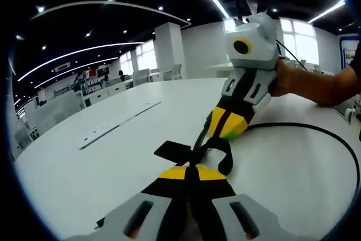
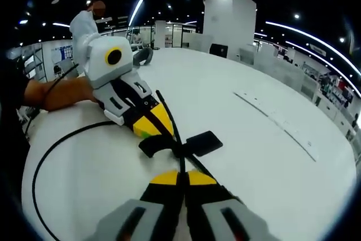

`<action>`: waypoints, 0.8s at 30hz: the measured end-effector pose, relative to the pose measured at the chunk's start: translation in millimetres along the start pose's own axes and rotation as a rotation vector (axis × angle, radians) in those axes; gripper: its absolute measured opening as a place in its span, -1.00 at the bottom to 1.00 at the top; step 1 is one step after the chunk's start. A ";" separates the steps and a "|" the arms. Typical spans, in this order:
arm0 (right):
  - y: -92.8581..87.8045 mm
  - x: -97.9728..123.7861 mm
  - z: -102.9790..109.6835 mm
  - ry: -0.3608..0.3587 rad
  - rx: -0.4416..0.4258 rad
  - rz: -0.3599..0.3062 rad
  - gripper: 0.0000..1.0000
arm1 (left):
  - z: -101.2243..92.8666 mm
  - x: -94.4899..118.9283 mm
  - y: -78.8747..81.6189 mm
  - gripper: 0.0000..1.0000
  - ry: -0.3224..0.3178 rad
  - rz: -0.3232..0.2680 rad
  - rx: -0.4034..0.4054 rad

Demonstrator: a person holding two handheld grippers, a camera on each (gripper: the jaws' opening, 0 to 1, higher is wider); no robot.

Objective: Find the charging cable on the desk, coil it up and secure with Velcro.

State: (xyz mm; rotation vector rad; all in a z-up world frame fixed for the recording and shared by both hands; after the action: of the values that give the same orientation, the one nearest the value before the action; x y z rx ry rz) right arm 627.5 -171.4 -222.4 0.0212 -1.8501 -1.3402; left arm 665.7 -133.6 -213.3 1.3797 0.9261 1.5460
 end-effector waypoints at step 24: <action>0.0 0.4 -5.6 0.005 -0.030 -0.021 -0.91 | -15.0 24.8 -10.3 -0.83 0.071 0.066 0.101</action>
State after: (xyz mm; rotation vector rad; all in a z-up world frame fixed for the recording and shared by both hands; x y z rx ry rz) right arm 630.7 -176.0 -221.6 0.0282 -1.8299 -1.3808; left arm 651.1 -106.7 -215.5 1.4474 1.0231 1.6259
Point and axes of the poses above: the point that each gripper's makers call its tool centre point, and the gripper's own axes: x roughly backward along the fingers, z roughly to its left, y roughly out of its top, the point moved 1 cm from there along x, roughly backward along the fingers, and after that the axes turned 1 degree about x, right-handed, at the moved point
